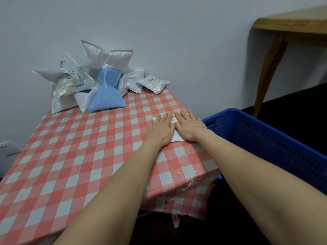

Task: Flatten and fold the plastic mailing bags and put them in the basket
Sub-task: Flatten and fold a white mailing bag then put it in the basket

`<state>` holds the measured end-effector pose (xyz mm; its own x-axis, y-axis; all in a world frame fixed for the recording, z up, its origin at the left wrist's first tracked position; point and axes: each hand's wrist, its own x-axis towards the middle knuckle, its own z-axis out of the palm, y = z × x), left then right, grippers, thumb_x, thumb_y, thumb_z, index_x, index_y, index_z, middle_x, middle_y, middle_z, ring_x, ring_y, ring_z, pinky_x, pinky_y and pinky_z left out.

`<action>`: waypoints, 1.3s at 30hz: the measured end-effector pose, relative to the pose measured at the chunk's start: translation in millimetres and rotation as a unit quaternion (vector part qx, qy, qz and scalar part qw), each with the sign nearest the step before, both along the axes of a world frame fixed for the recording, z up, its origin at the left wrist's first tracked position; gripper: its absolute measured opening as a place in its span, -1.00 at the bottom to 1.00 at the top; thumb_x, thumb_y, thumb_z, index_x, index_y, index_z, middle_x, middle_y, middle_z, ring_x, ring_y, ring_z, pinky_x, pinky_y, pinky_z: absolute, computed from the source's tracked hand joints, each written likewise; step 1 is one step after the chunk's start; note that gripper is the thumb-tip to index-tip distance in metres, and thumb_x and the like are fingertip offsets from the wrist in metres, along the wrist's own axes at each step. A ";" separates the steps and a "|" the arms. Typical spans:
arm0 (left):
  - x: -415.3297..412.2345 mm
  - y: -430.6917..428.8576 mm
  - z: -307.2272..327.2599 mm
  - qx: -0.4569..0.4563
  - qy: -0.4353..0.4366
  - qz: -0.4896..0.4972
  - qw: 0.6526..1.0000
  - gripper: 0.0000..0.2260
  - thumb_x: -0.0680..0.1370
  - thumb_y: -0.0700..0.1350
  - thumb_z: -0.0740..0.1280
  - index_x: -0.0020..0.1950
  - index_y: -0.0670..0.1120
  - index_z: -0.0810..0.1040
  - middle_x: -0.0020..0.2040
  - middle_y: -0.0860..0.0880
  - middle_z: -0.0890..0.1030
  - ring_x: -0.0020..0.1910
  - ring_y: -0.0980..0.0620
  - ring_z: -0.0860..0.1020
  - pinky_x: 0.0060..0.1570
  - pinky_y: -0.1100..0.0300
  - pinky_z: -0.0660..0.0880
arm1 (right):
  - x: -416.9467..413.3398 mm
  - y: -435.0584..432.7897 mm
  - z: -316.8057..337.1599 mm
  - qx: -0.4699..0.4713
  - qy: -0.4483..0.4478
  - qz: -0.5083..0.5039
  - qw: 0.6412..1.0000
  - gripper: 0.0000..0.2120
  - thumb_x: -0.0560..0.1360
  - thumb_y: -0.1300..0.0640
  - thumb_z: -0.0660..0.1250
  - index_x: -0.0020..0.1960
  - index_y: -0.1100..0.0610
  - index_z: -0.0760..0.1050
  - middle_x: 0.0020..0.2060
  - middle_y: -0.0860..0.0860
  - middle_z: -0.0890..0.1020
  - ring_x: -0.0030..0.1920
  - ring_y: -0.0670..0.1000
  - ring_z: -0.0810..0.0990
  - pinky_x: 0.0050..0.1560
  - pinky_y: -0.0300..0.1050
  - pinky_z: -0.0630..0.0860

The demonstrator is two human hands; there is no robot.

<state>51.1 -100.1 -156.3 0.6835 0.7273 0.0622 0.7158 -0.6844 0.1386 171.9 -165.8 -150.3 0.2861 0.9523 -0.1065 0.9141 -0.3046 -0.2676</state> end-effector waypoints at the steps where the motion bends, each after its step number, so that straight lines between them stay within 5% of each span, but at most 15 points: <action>1: -0.1 -0.4 -0.2 0.001 0.000 0.000 1.000 -0.54 0.66 -0.01 -0.11 0.57 0.00 0.02 0.57 -0.02 0.08 0.53 -0.04 0.06 0.51 -0.06 -0.04 | -0.1 -0.1 -0.4 0.000 0.000 0.000 1.000 -0.48 0.66 -0.04 -0.17 0.59 0.01 -0.17 0.57 -0.01 -0.11 0.55 0.10 -0.23 0.52 0.18 -0.10; 17: 1.1 3.8 3.2 -0.044 -0.005 0.001 0.999 -0.56 0.67 -0.01 -0.10 0.57 0.01 0.03 0.57 -0.06 0.07 0.54 -0.02 0.03 0.51 -0.04 -0.07 | 3.1 3.6 1.7 -0.018 0.048 -0.005 0.999 -0.47 0.64 -0.06 -0.15 0.58 -0.04 -0.15 0.57 -0.06 -0.12 0.55 0.05 -0.25 0.51 0.21 -0.01; 22: -10.5 5.8 22.1 -0.028 -0.099 0.067 0.992 -0.56 0.68 0.00 -0.06 0.56 -0.04 0.07 0.57 -0.06 0.08 0.54 -0.03 0.06 0.47 0.05 0.06 | 13.0 4.3 19.4 0.057 0.051 -0.041 0.996 -0.48 0.65 -0.04 -0.07 0.58 0.02 -0.05 0.57 0.01 -0.01 0.56 0.14 -0.08 0.51 0.16 0.03; 30: -4.3 -4.5 7.0 -0.014 -0.012 0.017 1.000 -0.56 0.67 0.01 -0.10 0.57 0.02 0.02 0.57 -0.04 0.05 0.55 -0.05 0.00 0.50 -0.04 -0.01 | -3.6 -0.8 7.9 0.007 -0.003 0.002 1.000 -0.50 0.66 -0.06 -0.16 0.58 -0.05 -0.12 0.57 -0.01 -0.09 0.55 0.16 -0.21 0.52 0.18 -0.10; 39: -4.0 -6.3 -1.6 -0.004 -0.018 0.028 0.999 -0.55 0.66 0.01 -0.11 0.56 0.03 0.03 0.57 -0.06 0.07 0.54 -0.06 0.03 0.50 -0.05 0.00 | -4.4 -1.8 0.2 0.003 -0.008 -0.006 1.000 -0.49 0.65 -0.09 -0.19 0.58 -0.07 -0.16 0.57 -0.03 -0.11 0.55 0.13 -0.23 0.51 0.20 -0.06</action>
<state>47.2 -106.4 -158.0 0.6396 0.7645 0.0806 0.7468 -0.6428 0.1706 167.5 -167.5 -150.1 0.2997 0.9491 -0.0964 0.9142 -0.3146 -0.2554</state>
